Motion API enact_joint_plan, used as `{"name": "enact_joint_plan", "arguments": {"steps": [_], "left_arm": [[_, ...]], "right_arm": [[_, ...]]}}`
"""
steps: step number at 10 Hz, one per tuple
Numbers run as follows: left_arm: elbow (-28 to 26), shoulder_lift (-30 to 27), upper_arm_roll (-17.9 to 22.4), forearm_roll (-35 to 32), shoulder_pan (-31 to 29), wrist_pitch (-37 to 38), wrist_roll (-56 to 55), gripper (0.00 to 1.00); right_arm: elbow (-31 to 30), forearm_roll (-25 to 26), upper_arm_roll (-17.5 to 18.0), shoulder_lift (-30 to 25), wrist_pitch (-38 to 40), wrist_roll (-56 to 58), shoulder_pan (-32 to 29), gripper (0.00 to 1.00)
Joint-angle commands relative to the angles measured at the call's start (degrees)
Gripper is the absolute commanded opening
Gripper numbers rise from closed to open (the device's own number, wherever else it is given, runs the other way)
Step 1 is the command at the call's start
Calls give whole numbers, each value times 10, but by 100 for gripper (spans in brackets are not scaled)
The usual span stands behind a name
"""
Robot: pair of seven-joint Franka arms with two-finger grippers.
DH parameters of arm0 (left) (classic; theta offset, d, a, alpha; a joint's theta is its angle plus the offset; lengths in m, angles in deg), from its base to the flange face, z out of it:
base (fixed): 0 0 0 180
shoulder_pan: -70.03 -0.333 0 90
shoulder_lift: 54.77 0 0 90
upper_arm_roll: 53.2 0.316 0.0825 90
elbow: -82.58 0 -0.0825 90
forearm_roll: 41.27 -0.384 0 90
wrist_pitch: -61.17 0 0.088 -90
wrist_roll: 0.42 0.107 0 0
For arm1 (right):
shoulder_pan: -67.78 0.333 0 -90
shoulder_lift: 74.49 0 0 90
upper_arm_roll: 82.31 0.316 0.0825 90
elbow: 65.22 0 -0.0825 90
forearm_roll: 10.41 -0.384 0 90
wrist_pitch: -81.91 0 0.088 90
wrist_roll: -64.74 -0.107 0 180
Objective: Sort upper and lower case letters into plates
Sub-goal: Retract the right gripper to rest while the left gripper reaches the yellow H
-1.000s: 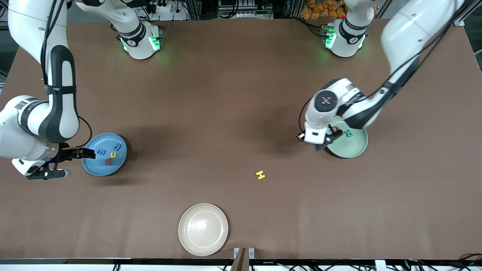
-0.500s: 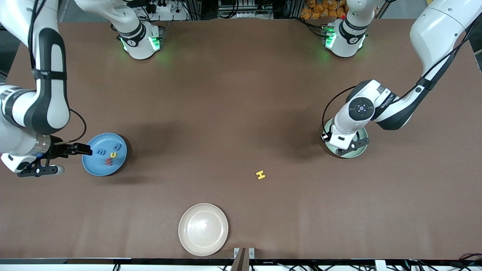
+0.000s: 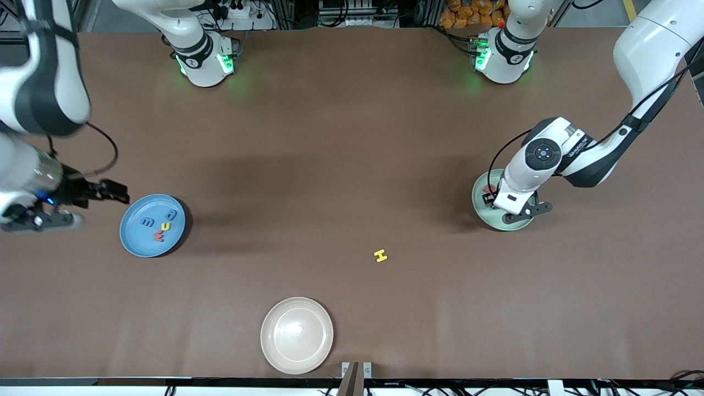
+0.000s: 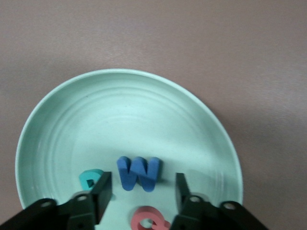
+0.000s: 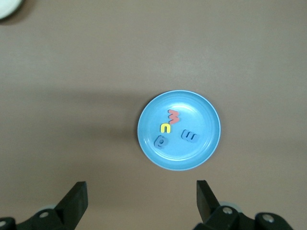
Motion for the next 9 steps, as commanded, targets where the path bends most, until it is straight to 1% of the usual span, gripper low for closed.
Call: {"name": "enact_joint_plan", "arguments": {"steps": [1, 2, 3, 4, 5, 6, 7, 8, 9], "left_arm": [[34, -1, -28, 65, 57, 2, -30, 100], [70, 3, -21, 100, 114, 3, -67, 100], [105, 17, -4, 105, 166, 3, -106, 100], [144, 33, 36, 104, 241, 2, -141, 100], [194, 47, 107, 99, 334, 3, -148, 100], [239, 53, 178, 92, 437, 3, -132, 100], [283, 61, 244, 90, 521, 1, -93, 100], [310, 73, 272, 97, 558, -10, -24, 100], [326, 82, 275, 96, 556, -40, 42, 100]], "right_arm": [[-19, 13, 36, -64, 15, -2, -24, 100], [-14, 16, 42, -71, 19, 1, -19, 100], [16, 20, 42, -71, 45, 4, -17, 100], [70, 19, 42, -65, 103, 5, -17, 100], [95, 19, 42, -64, 136, 9, -17, 100], [97, 19, 40, -70, 141, 19, -18, 100], [97, 19, 36, -71, 164, 39, -22, 100], [99, 20, 27, -71, 170, 49, -22, 100], [99, 19, 20, -71, 165, 48, -22, 100]]}}
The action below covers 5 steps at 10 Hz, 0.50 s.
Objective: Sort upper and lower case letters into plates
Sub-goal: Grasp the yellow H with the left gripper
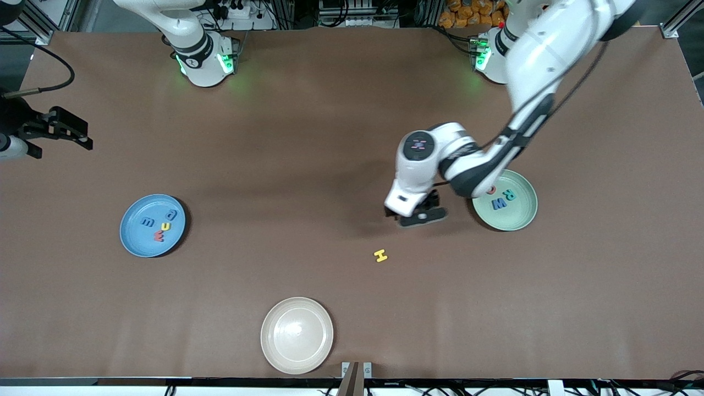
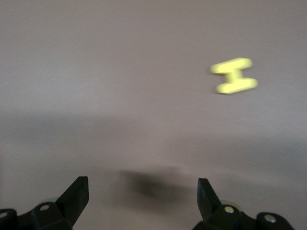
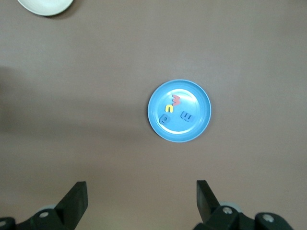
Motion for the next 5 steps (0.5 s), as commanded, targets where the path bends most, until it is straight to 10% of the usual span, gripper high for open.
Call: {"name": "enact_joint_plan", "arguments": {"steps": [1, 5], "left_arm": [[47, 28, 15, 2, 6, -46, 173, 100], [77, 70, 31, 4, -27, -164, 582, 100]], "right_arm": [[3, 7, -4, -5, -6, 13, -9, 100], [-1, 6, -5, -10, -11, 8, -9, 100]]}}
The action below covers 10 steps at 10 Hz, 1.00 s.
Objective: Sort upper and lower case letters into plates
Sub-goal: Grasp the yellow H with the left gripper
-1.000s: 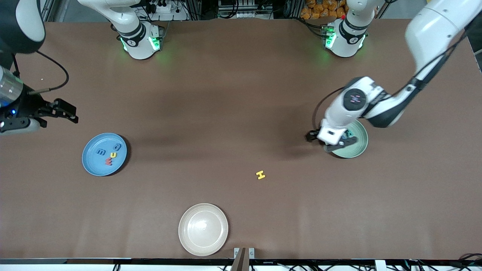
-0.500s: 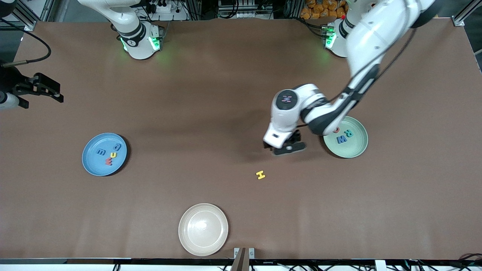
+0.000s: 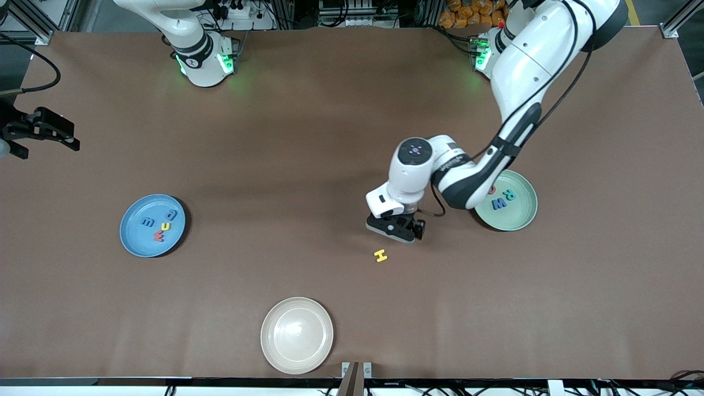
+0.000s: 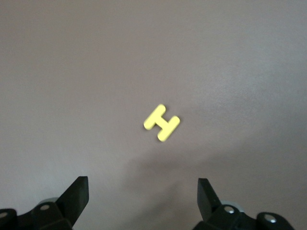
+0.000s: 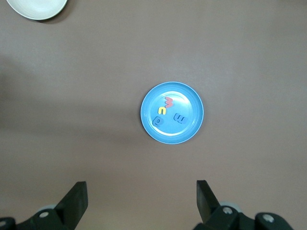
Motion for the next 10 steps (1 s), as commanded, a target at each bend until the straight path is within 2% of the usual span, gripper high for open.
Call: {"name": "enact_joint_plan", "arguments": {"steps": [1, 3, 7, 9, 10], "left_arm": [[41, 57, 6, 13, -17, -60, 246, 100], [56, 76, 6, 19, -26, -75, 316, 100], [101, 131, 1, 53, -10, -135, 333, 100], [101, 139, 2, 71, 0, -155, 334, 100], [101, 140, 1, 72, 0, -156, 334, 100]], "right_arm": [[-2, 5, 6, -11, -2, 2, -7, 100], [-8, 4, 7, -8, -14, 1, -4, 100], [-12, 3, 16, -8, -14, 1, -15, 100], [-12, 3, 41, -11, -12, 1, -41, 100], [-11, 3, 41, -11, -12, 1, -37, 100]]}}
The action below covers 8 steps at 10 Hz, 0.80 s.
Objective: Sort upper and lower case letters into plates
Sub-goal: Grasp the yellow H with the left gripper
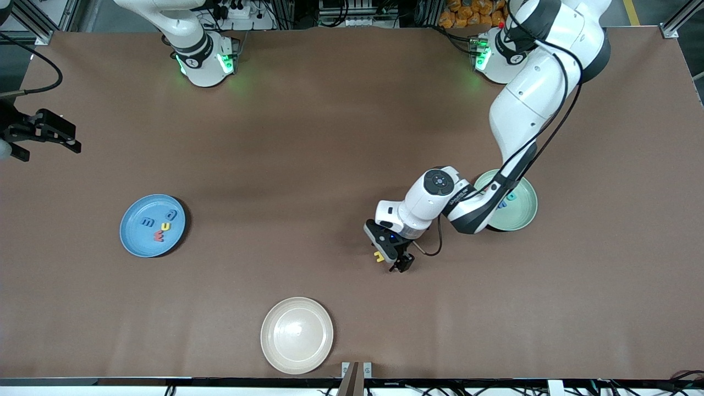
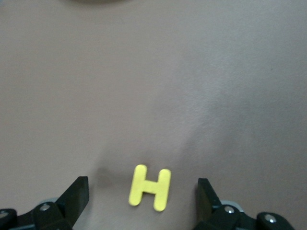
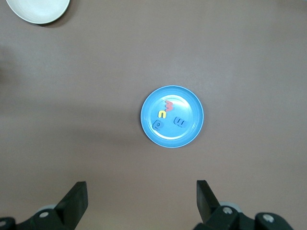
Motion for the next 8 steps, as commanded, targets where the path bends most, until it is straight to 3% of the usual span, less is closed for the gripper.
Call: {"name": "enact_joint_plan", "arguments": {"steps": [1, 4, 6, 7, 8], "left_arm": [[27, 17, -4, 21, 7, -7, 25, 100], [20, 14, -3, 32, -2, -7, 34, 100], [5, 12, -2, 31, -7, -7, 35, 85], [7, 13, -2, 32, -4, -7, 35, 71], [9, 15, -2, 33, -2, -7, 34, 70]], "right_arm": [[-7, 2, 18, -10, -1, 0, -15, 100], [-7, 1, 18, -8, 3, -23, -16, 100], [-7, -2, 19, -8, 3, -51, -14, 100], [-8, -2, 19, -8, 3, -51, -14, 100], [-10, -2, 19, -8, 3, -51, -14, 100]]}}
